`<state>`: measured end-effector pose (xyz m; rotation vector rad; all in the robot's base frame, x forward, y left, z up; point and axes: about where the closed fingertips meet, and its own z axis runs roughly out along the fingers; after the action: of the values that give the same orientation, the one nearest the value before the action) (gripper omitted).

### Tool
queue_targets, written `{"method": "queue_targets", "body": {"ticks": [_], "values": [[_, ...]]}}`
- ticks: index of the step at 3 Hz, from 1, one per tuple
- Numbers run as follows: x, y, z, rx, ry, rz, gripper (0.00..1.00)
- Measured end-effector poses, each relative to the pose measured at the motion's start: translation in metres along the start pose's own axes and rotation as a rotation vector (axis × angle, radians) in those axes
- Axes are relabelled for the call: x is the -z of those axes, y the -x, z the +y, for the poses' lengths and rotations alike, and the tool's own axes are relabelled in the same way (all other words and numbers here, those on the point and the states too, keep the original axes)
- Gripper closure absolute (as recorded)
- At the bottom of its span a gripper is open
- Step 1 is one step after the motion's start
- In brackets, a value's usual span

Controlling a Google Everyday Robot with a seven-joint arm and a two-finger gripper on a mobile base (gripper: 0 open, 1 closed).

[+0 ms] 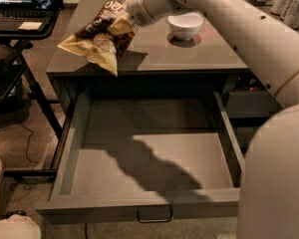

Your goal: Pick brown chip bag from top drawer and place on counter

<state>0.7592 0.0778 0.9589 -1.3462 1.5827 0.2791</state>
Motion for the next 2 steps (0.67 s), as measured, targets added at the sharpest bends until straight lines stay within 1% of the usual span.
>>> {"method": "queue_targets", "body": {"ticks": [1, 2], "values": [[-0.020, -0.011, -0.013, -0.084, 0.001, -0.019, 0.81], [-0.035, -0.021, -0.018, -0.133, 0.014, -0.026, 0.58]]}}
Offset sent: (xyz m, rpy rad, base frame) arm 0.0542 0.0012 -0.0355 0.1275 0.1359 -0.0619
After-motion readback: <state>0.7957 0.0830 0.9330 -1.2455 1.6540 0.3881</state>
